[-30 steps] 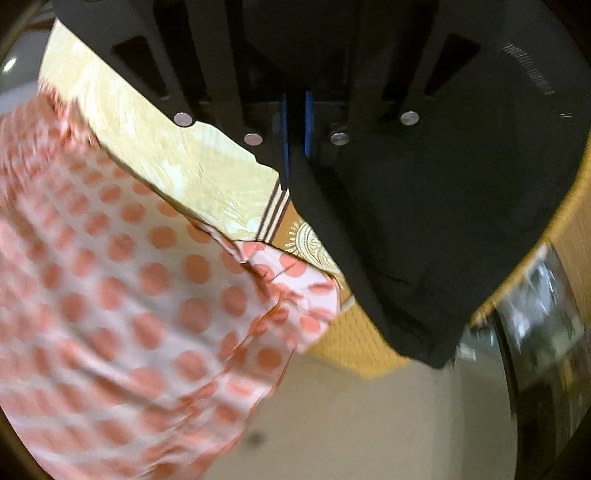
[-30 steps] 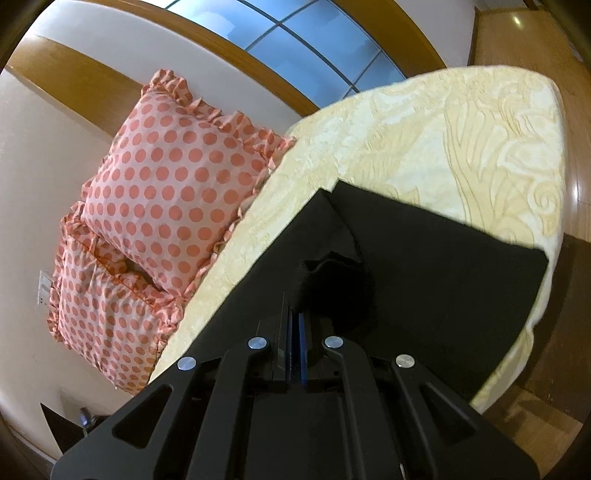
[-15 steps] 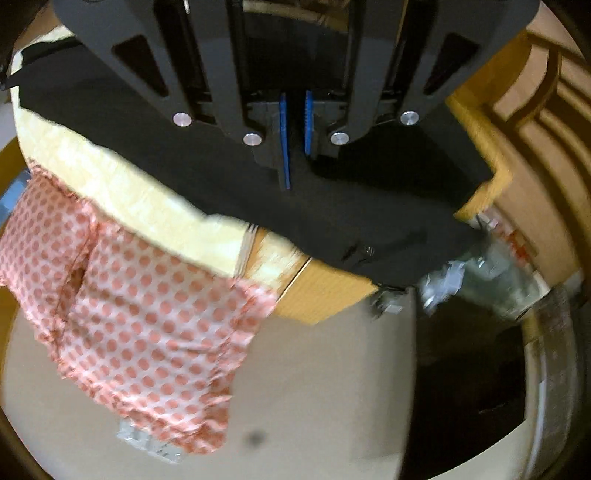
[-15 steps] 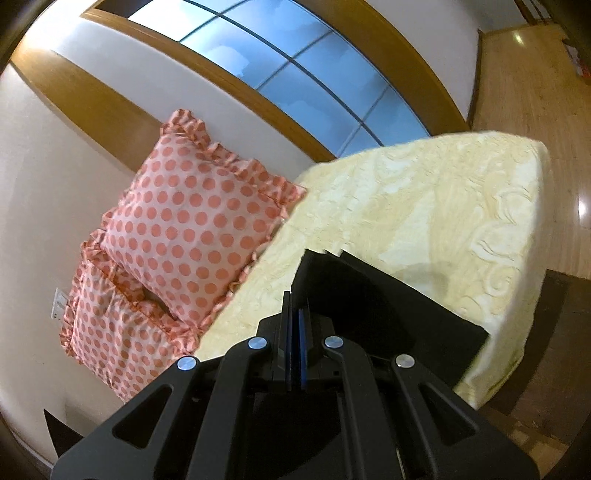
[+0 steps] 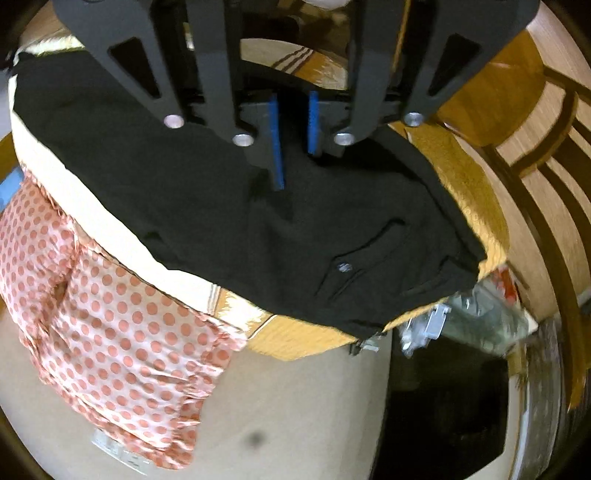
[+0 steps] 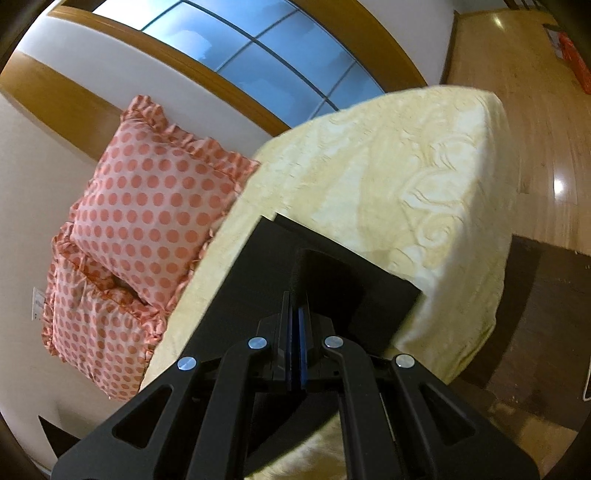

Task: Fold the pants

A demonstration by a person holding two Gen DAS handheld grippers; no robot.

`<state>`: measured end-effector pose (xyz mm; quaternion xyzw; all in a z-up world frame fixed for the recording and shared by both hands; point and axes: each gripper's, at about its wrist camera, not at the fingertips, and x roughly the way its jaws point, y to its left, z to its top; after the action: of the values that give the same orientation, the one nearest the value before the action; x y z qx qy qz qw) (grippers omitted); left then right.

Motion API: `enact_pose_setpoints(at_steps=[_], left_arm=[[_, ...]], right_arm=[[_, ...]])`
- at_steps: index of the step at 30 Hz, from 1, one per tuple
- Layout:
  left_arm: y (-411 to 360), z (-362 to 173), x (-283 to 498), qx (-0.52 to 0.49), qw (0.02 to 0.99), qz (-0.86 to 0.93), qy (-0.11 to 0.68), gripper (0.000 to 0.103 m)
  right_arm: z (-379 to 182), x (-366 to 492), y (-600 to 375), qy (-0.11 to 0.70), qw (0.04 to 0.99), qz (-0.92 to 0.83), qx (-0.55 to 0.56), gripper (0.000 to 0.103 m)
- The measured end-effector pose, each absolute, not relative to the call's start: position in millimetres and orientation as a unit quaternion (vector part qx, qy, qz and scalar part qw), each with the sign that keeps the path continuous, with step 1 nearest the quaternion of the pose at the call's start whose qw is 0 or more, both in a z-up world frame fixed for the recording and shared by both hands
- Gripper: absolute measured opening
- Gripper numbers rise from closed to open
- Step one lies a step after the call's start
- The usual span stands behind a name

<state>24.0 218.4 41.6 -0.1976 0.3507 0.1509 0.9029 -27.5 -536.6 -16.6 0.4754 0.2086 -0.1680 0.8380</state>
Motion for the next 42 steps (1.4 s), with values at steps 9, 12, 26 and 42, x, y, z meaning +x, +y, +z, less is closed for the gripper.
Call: enact_pose_setpoints(at_steps=[9,12,26,42], left_arm=[[227.7,39.9,10.9,-0.235,0.909,0.128,0.320,0.046],[224.3,36.6,11.3,-0.225,0.909,0.140,0.321,0.042],[215.8,51.7,-32.7,-0.191,0.932,0.164,0.261,0.075],[159.9,37.4,25.1,-0.067,0.949,0.117,0.286,0.094]], right_arm=[[-21.1,-38.3,-533.2,0.210,0.834,-0.191,0.473,0.003],[-26.9,-38.5,-532.8,0.214,0.830,-0.196,0.477,0.002],[-3.2,-51.1,-521.3,0.223,0.853,-0.239,0.408,0.053],[-10.8,-44.0,-513.7,0.220,0.867,-0.263,0.360,0.049]])
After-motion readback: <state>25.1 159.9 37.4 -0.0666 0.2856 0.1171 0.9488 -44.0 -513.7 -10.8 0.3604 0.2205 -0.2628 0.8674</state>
